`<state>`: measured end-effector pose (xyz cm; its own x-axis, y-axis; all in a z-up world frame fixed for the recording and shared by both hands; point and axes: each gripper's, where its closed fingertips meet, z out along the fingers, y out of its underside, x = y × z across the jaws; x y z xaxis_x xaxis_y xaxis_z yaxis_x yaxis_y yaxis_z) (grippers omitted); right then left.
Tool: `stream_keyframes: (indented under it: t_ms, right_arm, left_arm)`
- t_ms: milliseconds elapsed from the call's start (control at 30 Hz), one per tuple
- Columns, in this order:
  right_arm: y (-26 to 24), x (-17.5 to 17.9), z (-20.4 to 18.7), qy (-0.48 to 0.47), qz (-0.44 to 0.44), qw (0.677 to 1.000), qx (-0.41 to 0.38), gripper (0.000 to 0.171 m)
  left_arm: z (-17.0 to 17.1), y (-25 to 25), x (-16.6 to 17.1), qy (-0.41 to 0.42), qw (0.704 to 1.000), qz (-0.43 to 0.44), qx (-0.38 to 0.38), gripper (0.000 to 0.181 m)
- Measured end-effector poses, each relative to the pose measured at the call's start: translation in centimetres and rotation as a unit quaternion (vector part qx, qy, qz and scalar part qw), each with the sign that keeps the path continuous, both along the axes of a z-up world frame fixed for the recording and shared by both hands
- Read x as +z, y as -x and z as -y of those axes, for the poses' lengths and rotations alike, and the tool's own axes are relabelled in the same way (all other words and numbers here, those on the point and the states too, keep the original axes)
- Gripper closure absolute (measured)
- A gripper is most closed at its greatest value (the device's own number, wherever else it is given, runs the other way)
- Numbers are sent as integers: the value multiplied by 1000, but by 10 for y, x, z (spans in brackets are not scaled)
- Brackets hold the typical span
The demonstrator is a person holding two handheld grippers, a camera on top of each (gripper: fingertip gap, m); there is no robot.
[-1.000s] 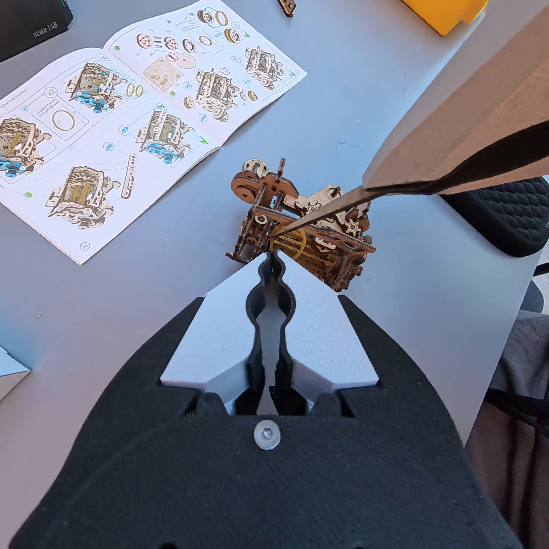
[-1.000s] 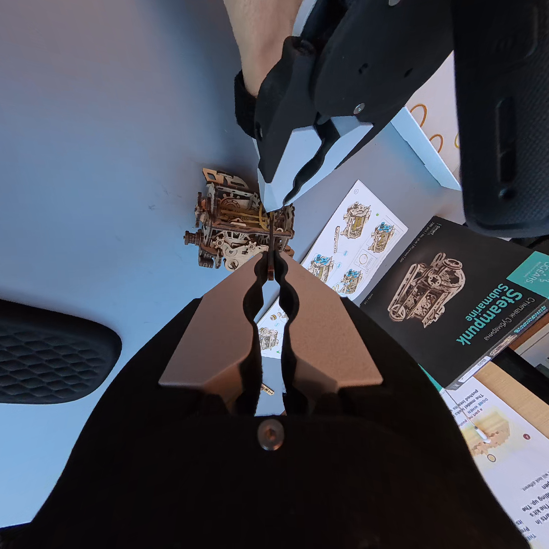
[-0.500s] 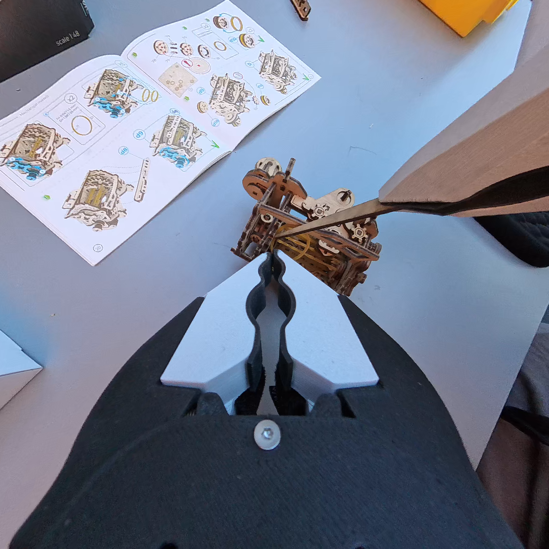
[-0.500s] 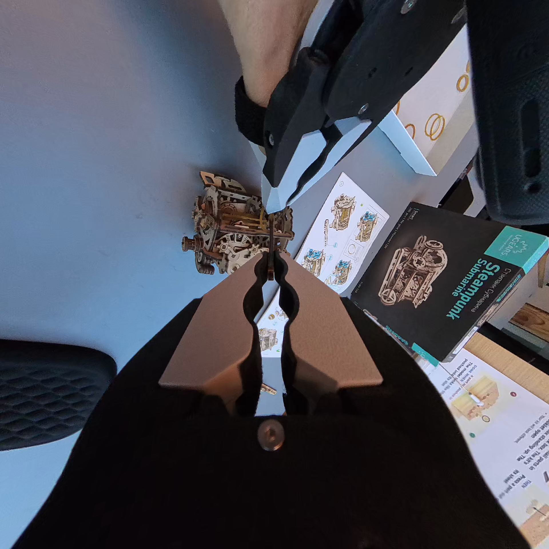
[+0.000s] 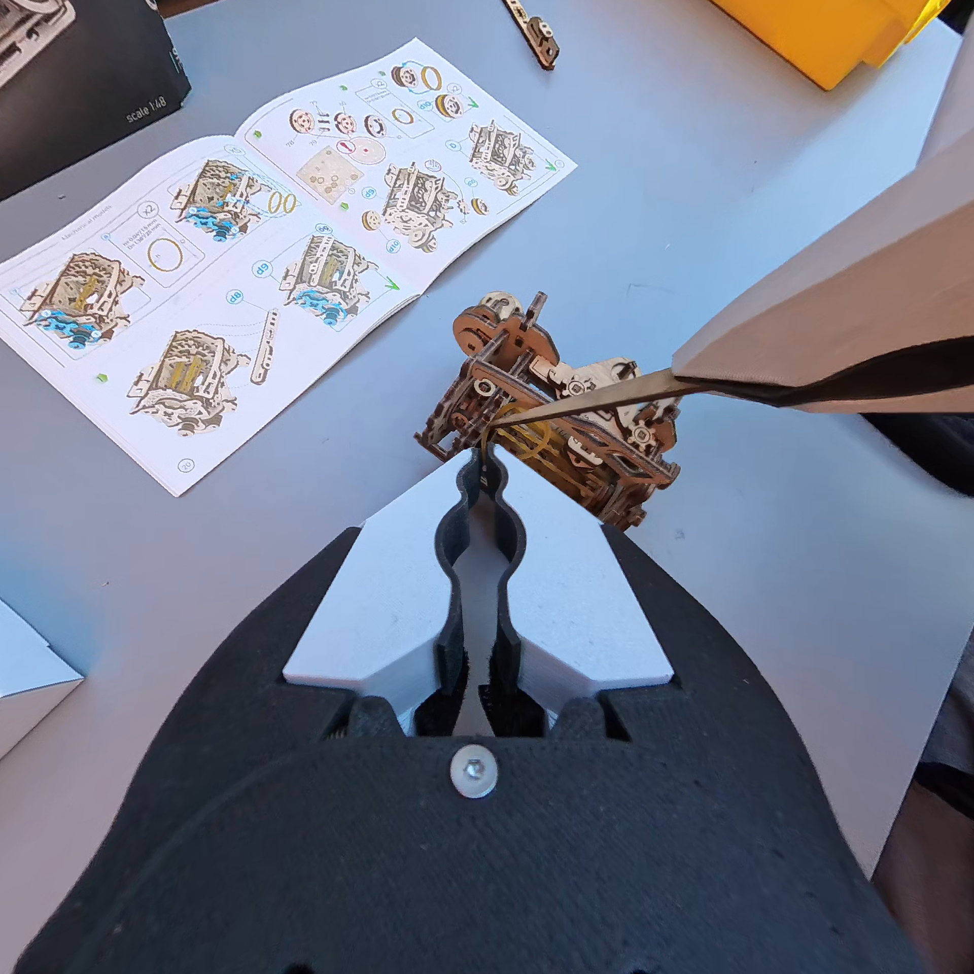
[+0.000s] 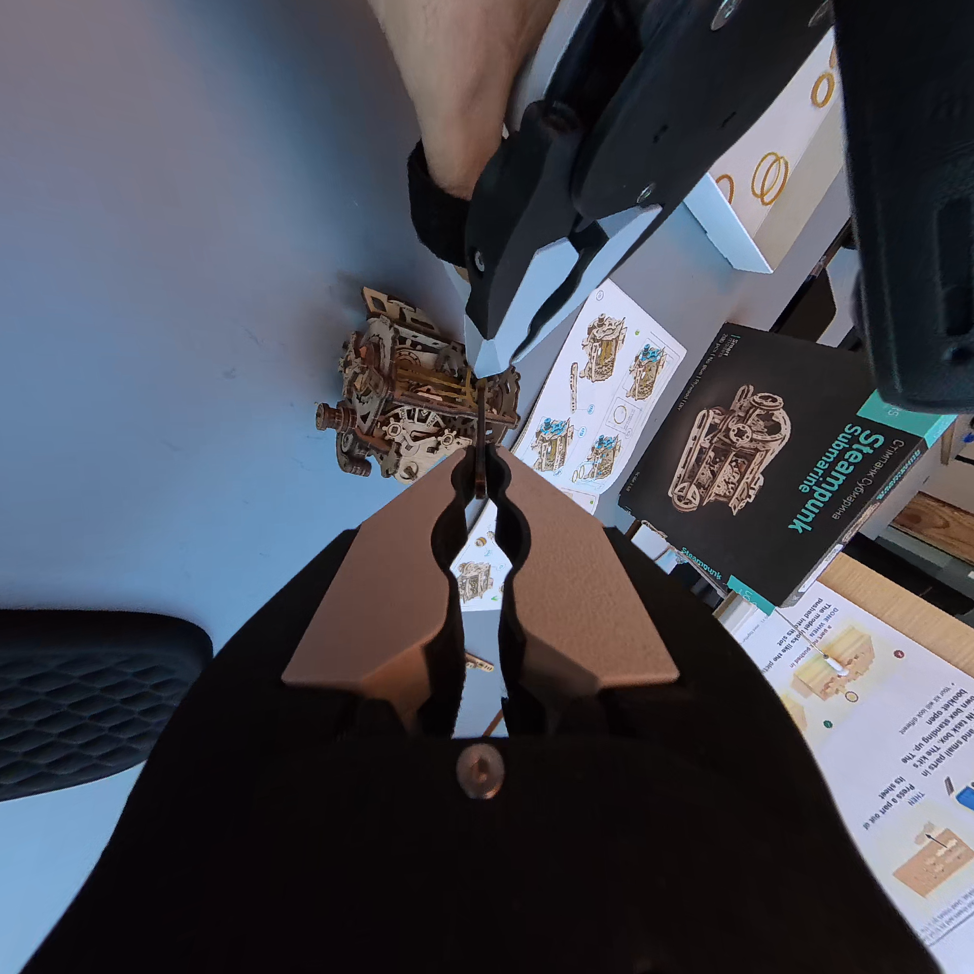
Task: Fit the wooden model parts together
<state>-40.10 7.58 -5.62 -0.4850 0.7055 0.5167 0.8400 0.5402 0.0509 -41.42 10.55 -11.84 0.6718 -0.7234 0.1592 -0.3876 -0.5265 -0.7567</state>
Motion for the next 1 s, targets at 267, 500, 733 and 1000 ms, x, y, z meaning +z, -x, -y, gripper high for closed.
stream_keyframes:
  t_ms: [267,500,733,1000]
  right_arm:
    - [-2,0,-4,-2,11,1000,-11,169]
    - [-3,0,-7,3,12,1000,-20,169]
    - [-3,0,-10,5,11,1000,-24,169]
    - [-6,0,-11,3,10,1000,-23,169]
  left_arm:
    - [-1,25,16,4,998,58,0,161]
    - [-19,5,33,-10,985,102,-139,140]
    - [-28,-4,14,-64,965,12,-252,141]
    - [-36,-9,0,-49,958,22,-281,133]
